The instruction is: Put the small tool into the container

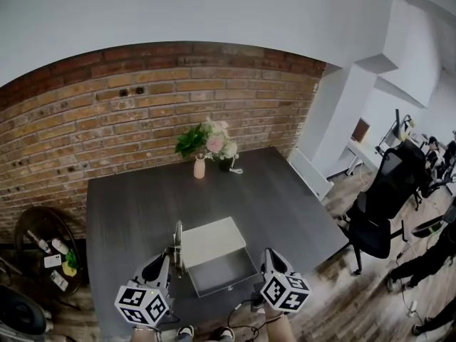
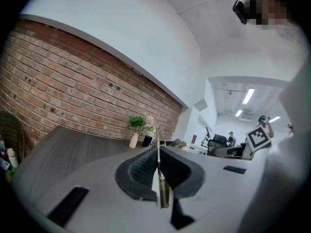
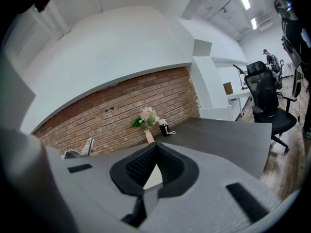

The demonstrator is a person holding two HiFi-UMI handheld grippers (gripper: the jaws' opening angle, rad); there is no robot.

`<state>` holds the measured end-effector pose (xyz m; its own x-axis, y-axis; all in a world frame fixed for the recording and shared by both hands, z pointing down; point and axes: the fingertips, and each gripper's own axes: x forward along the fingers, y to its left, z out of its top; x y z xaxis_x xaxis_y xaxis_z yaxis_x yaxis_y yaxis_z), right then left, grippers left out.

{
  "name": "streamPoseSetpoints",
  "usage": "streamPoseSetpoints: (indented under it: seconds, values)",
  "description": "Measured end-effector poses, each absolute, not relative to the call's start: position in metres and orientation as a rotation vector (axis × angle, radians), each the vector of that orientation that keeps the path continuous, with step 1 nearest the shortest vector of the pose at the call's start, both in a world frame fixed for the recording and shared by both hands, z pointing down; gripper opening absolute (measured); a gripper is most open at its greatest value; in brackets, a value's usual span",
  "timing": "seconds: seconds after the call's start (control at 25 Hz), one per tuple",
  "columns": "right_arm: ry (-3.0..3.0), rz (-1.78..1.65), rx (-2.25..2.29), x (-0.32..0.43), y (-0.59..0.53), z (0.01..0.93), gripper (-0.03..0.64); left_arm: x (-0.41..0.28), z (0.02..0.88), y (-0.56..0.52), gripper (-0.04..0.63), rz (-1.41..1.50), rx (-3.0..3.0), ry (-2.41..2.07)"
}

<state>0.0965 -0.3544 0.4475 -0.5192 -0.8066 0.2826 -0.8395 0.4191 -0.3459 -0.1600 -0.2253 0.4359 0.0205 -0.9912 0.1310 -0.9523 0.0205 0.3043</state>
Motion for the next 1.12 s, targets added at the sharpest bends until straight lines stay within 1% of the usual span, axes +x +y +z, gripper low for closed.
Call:
streamPoseSetpoints:
  seconds: [0.56,1.12]
  values:
    - [-2.481,0.846,1.513,0.123,-0.341,0.499,0.002,-0.126,0.477,-0.224,0.009,-0.02,1.992,-1.896]
    - [-2.377,0.957,1.603,0.167,-0.333,0.54,0.002,-0.07,0.502,-0.244,0.009,0.18,2.15,-1.744]
